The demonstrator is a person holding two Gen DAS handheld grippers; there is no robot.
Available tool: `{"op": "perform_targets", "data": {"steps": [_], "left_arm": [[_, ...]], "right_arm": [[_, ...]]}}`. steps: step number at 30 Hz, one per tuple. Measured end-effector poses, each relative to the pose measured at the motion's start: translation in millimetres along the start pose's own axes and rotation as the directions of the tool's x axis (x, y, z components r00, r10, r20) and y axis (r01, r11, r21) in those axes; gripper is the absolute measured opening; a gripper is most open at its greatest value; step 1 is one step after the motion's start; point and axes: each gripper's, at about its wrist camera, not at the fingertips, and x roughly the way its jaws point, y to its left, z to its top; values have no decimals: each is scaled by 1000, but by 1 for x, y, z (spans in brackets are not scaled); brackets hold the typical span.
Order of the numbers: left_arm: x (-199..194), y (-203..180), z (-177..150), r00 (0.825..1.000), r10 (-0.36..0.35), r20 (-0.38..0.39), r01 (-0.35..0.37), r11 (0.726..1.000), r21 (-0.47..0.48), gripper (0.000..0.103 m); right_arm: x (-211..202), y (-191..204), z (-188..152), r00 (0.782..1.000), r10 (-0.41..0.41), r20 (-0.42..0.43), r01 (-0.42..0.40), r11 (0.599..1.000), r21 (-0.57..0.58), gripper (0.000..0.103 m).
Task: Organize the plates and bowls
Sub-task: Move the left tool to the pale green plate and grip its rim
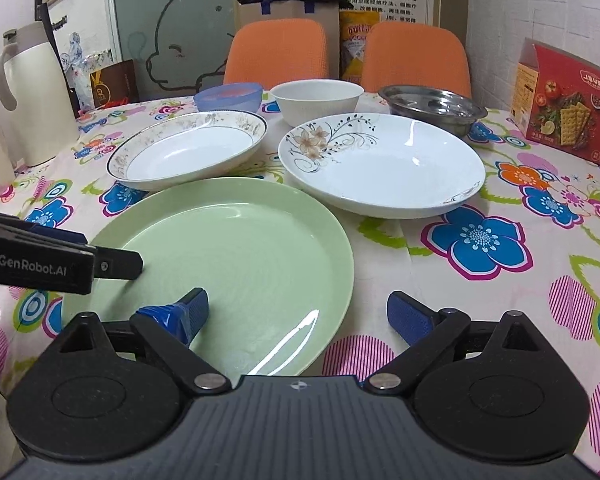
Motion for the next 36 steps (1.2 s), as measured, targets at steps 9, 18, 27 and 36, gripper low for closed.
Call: {"op": "perform_targets", "data": {"steps": [9, 18, 27, 36], "left_arm": [[0, -13, -1, 1000, 2, 24, -3, 998, 58, 50], [-22, 7, -9, 1000, -1, 15, 1, 999, -33, 34], [-52, 61, -27, 992, 128, -12, -129, 987, -98, 34], [-40, 72, -24, 989, 148, -9, -148, 985, -92, 34]], "right_arm": [[6, 9, 2, 997, 63, 46, -60, 997, -48, 79], [-17, 27, 4, 991, 79, 104, -78, 997, -13, 67], [-1, 82, 7, 973, 217, 81, -216, 976, -23, 69], [14, 95, 11, 980, 196, 29, -194, 980, -46, 71]]}}
